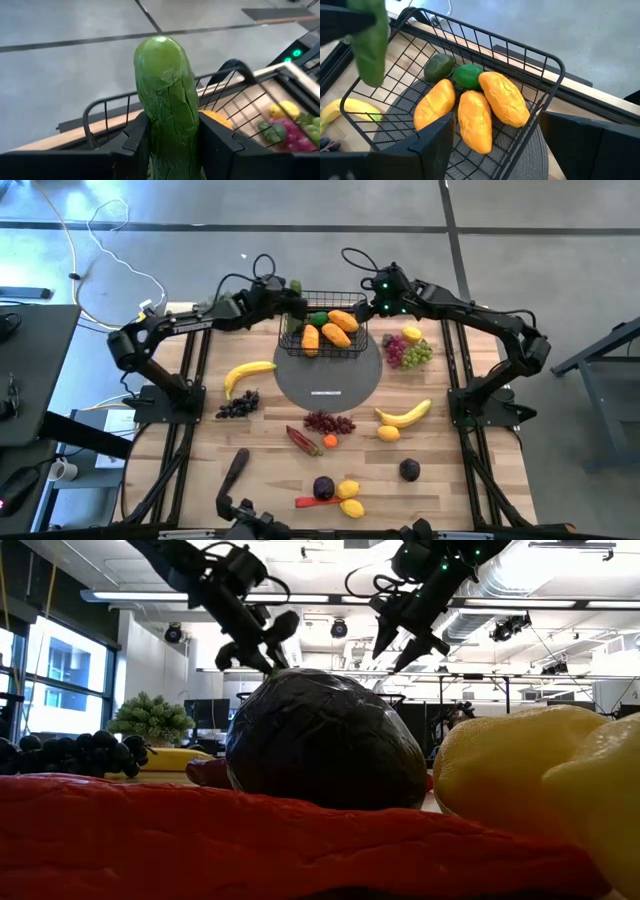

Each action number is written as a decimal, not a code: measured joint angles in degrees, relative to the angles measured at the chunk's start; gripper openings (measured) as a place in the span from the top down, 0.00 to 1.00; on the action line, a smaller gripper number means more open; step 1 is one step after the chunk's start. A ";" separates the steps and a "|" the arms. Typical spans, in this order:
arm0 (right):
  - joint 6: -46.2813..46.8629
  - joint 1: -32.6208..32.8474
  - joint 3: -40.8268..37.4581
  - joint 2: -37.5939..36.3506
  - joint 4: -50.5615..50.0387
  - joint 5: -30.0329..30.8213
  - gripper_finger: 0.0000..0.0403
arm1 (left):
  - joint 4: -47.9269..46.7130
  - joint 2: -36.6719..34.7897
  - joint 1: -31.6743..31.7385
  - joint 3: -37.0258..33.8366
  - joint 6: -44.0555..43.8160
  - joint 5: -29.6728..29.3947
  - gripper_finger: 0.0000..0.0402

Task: Build produce basket
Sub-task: Put the green cucumber into the black wire basket

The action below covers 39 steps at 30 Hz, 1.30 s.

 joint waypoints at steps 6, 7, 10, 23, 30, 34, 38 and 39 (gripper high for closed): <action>-0.19 0.02 0.00 0.00 -0.02 0.00 0.33 | 0.20 2.97 -0.02 0.00 -0.08 -0.66 0.70; -0.19 0.02 0.00 0.00 -0.04 0.00 0.33 | 0.09 3.34 -0.04 0.00 -0.09 -1.16 0.70; -0.19 0.02 0.00 0.00 -0.04 0.00 0.33 | 0.16 4.56 -0.04 0.00 -0.09 -2.85 0.70; -0.08 0.09 0.00 0.00 -0.07 0.00 0.33 | -2.72 8.45 -0.04 0.00 -2.99 -0.46 0.70; -0.15 0.07 0.00 0.00 -0.11 0.00 0.33 | -3.27 8.43 -0.09 0.00 -3.82 0.53 0.67; 0.01 0.07 0.00 0.00 -0.09 0.00 0.33 | -3.42 8.41 -0.08 0.01 -3.64 0.92 0.60; 0.01 0.09 0.00 0.00 -0.07 0.00 0.33 | -3.44 8.39 -0.09 0.02 -1.56 1.59 0.51; 0.01 0.09 0.00 0.00 -0.09 0.00 0.33 | -3.44 8.39 -0.09 0.02 -1.25 1.63 0.48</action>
